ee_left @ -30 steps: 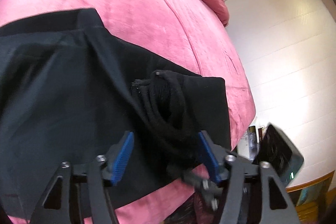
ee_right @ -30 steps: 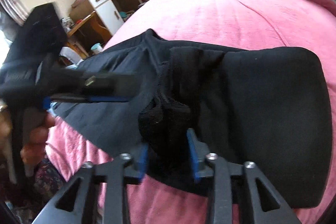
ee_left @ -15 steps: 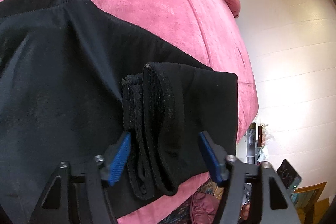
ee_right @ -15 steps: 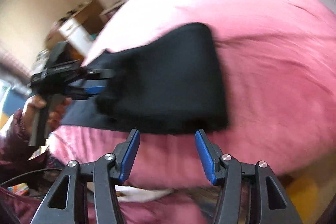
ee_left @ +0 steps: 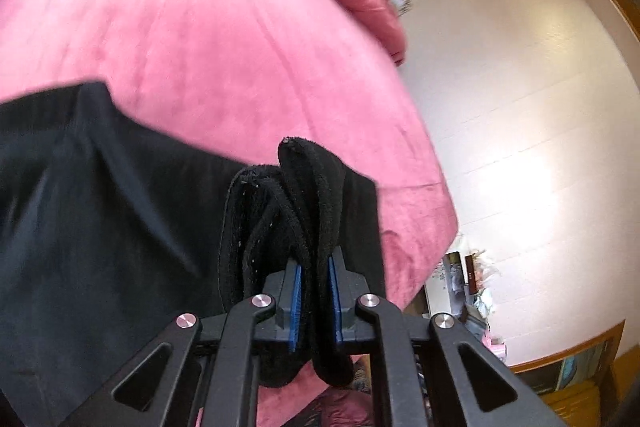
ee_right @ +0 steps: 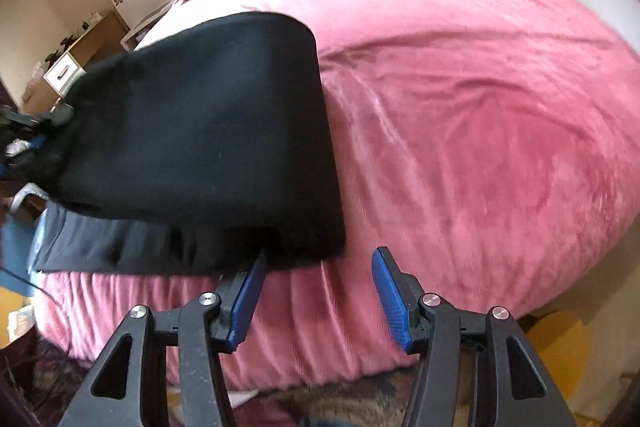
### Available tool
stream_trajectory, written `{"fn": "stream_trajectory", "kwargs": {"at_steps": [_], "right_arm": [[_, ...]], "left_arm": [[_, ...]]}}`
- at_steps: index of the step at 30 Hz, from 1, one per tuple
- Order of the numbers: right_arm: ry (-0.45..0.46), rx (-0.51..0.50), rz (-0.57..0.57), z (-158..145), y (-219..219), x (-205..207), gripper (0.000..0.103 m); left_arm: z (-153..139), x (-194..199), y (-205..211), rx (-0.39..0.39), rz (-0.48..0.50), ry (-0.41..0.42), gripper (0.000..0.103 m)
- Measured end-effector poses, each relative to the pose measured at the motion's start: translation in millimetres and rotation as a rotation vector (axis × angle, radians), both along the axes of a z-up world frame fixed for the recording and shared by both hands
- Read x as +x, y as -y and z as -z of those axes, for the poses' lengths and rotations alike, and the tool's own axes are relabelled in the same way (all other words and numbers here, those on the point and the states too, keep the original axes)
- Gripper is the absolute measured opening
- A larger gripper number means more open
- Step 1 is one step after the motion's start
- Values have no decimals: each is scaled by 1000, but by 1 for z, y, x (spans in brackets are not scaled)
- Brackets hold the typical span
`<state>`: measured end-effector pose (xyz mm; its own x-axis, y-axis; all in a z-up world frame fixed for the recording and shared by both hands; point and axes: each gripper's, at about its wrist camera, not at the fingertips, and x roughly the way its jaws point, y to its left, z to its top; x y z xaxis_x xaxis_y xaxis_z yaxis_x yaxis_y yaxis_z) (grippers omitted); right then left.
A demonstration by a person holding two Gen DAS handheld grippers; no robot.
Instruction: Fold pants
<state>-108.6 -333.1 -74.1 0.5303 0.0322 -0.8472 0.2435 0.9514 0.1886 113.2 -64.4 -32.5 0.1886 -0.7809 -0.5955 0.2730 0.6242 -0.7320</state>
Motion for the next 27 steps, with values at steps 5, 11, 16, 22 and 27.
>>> {"fn": "stream_trajectory", "kwargs": {"at_steps": [5,11,16,22,27], "right_arm": [[32,-64,-19,-4,-10,5,19],[-11,-129,-104,3,-26,7,19],[-48,-141,-140,4,-27,10,23],[-86,-129,-214,-15,-13,-5,44],[9,-93,-193,-51,-7,3,45]], "left_arm": [[5,-1,-10,71,-27,16,11],[70,-5,-18,239,-49,-109,11],[75,-6,-16,234,-72,-115,15],[60,-10,-28,265,-74,-55,25],[30,-23,-33,288,-106,115,25]]}}
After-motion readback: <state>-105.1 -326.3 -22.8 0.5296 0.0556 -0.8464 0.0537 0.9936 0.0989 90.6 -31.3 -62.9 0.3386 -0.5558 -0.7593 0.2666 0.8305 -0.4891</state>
